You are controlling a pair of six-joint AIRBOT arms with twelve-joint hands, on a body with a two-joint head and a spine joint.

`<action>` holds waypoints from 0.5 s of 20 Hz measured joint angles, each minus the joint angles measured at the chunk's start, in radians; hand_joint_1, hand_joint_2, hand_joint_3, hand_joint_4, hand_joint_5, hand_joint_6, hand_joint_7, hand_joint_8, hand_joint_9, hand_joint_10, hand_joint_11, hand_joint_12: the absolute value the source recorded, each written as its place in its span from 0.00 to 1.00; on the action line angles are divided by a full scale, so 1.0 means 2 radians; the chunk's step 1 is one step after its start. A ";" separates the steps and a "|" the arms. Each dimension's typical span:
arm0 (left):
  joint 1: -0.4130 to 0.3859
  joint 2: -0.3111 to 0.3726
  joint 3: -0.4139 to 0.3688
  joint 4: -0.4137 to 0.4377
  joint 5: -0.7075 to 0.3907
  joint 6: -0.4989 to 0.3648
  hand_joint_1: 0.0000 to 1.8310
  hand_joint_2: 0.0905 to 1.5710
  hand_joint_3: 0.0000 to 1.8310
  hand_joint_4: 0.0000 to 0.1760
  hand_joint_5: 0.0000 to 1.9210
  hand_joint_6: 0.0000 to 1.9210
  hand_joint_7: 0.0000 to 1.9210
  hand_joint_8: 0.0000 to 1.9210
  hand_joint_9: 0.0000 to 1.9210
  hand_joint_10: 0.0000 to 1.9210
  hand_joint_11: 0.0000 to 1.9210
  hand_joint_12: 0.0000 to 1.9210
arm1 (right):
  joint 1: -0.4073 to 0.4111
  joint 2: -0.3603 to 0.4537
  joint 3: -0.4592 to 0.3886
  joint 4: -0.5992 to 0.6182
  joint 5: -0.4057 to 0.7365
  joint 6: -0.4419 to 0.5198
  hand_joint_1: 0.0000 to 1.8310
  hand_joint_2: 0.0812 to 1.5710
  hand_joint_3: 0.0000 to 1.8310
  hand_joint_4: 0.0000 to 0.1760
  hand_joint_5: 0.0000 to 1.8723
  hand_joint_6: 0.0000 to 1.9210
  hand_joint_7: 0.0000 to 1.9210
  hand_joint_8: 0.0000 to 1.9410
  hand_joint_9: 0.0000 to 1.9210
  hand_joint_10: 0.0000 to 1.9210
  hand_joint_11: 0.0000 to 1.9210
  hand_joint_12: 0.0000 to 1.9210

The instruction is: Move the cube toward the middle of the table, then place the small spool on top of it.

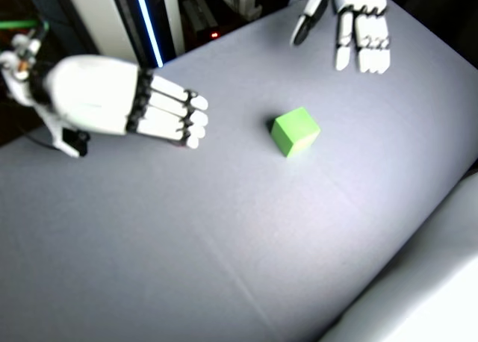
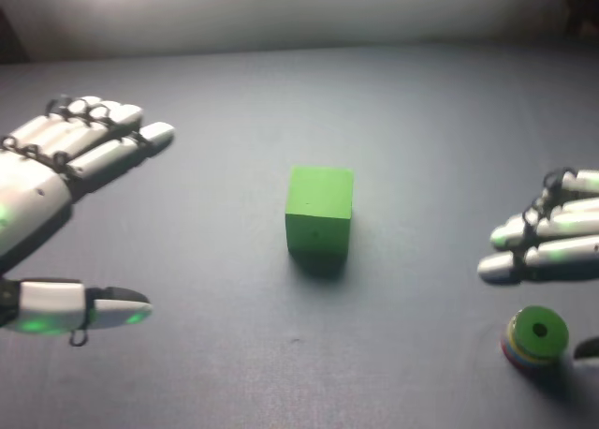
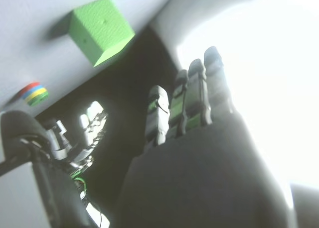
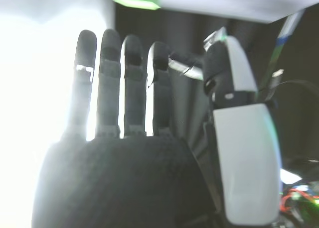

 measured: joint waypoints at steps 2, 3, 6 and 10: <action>0.022 0.014 -0.014 -0.006 -0.022 0.002 0.36 0.52 0.00 0.60 0.06 0.00 0.05 0.00 0.03 0.00 0.03 0.02 | 0.011 0.003 0.001 -0.029 -0.038 0.010 0.52 0.61 0.00 0.42 0.26 0.00 0.25 0.01 0.33 0.02 0.16 0.55; 0.033 0.019 -0.020 -0.005 -0.028 0.003 0.35 0.52 0.00 0.62 0.06 0.00 0.04 0.00 0.03 0.00 0.03 0.02 | 0.017 0.003 0.004 -0.041 -0.052 0.016 0.53 0.60 0.00 0.53 0.26 0.00 0.25 0.00 0.32 0.01 0.13 0.58; 0.060 0.029 -0.033 -0.015 -0.049 0.004 0.36 0.52 0.00 0.66 0.06 0.00 0.04 0.00 0.02 0.00 0.02 0.02 | 0.025 0.003 0.008 -0.056 -0.087 0.020 0.58 0.59 0.00 0.20 0.29 0.00 0.25 0.00 0.32 0.00 0.11 0.66; 0.088 0.032 -0.041 -0.051 -0.083 0.005 0.35 0.53 0.00 0.57 0.06 0.00 0.05 0.00 0.03 0.00 0.03 0.02 | 0.025 -0.013 0.020 -0.043 -0.102 0.020 0.59 0.60 0.00 0.19 0.28 0.00 0.25 0.00 0.33 0.01 0.11 0.66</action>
